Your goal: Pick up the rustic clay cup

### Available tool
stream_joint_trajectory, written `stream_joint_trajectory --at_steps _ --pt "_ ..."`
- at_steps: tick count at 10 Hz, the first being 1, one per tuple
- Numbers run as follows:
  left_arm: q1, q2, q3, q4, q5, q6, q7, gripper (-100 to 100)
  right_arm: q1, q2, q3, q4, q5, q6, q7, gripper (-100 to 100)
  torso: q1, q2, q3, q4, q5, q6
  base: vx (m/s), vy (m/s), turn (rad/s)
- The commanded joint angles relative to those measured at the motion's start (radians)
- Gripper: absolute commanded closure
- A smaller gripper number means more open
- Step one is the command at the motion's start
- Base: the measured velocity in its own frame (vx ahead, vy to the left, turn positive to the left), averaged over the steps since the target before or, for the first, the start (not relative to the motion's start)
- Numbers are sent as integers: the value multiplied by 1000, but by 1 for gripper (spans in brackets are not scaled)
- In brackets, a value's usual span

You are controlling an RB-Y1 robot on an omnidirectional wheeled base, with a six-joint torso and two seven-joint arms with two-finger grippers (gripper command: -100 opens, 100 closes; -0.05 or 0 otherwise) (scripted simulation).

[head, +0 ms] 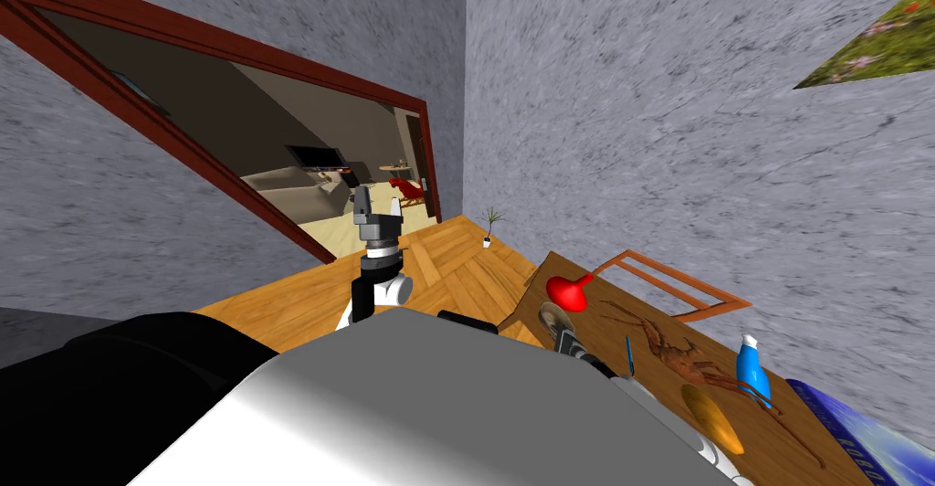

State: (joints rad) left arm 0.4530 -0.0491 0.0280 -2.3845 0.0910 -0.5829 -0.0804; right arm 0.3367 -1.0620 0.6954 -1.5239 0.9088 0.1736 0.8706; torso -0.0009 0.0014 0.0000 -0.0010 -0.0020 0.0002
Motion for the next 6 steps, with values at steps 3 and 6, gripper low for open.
stream_joint_trajectory --at_steps 3,6 --pt "0 0 0 0 0 0 0 0 0 1 0 0 0 0 -1 100 0 0 0 0 1 0 0 0 0" --pt "0 0 0 0 0 0 0 0 -22 20 -64 72 12 -69 -11 100 -1 1 1 1 2 -2 -35 -17 140"
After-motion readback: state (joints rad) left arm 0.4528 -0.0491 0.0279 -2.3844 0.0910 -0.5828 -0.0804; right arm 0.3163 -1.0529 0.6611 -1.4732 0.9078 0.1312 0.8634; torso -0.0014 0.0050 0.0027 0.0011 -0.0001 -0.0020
